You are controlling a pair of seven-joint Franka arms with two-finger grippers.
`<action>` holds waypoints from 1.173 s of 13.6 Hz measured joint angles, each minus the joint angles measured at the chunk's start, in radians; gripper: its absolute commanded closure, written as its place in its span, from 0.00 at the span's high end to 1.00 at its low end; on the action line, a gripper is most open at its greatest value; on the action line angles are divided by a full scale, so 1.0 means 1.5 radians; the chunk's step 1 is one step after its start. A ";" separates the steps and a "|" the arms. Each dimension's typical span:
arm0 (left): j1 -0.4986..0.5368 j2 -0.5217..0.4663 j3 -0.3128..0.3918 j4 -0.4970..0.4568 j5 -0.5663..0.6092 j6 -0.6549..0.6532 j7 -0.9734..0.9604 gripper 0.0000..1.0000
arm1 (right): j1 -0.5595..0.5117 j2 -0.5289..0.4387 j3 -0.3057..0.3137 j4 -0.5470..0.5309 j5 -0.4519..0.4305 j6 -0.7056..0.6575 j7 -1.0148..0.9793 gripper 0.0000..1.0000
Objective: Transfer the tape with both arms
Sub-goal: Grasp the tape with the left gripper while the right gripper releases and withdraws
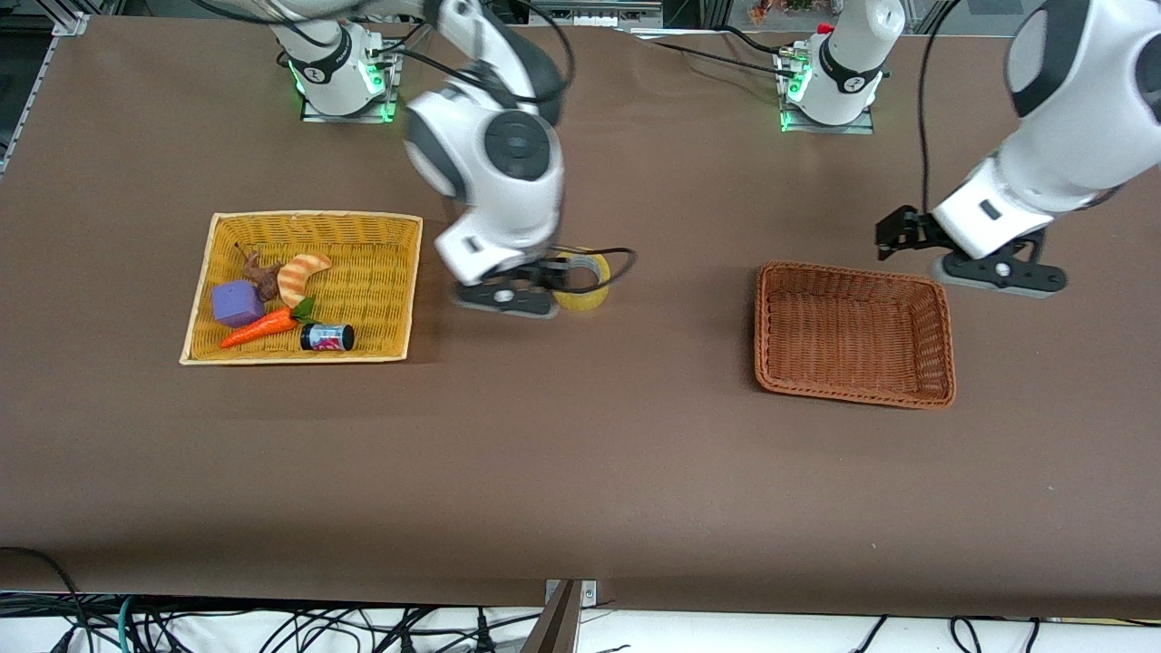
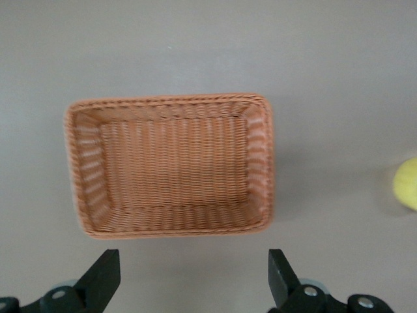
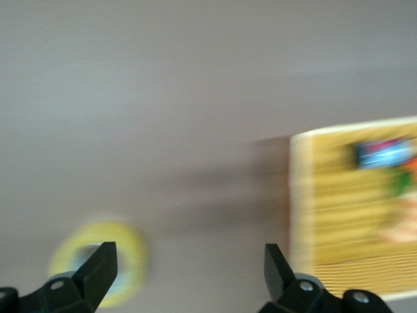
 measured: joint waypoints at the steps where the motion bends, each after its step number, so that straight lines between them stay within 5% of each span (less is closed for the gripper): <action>1: -0.002 0.010 -0.028 0.000 -0.004 0.011 -0.044 1.00 | -0.027 -0.029 -0.035 0.000 0.013 -0.036 -0.093 1.00; 5: -0.017 0.072 -0.121 -0.008 -0.079 0.100 -0.175 1.00 | -0.089 -0.097 -0.232 -0.003 0.114 -0.102 -0.334 1.00; 8: -0.071 0.143 -0.145 -0.017 -0.089 0.192 -0.274 1.00 | -0.096 -0.105 -0.304 -0.011 0.133 -0.114 -0.349 1.00; 10: -0.116 0.192 -0.155 -0.019 -0.089 0.249 -0.330 1.00 | -0.144 -0.105 -0.301 -0.017 0.178 -0.115 -0.365 1.00; 13: -0.179 0.256 -0.158 -0.020 -0.089 0.299 -0.404 1.00 | -0.254 -0.121 -0.221 -0.024 0.184 -0.090 -0.380 1.00; 16: -0.226 0.304 -0.159 -0.020 -0.089 0.322 -0.429 1.00 | -0.299 -0.212 -0.182 -0.090 0.178 -0.050 -0.380 1.00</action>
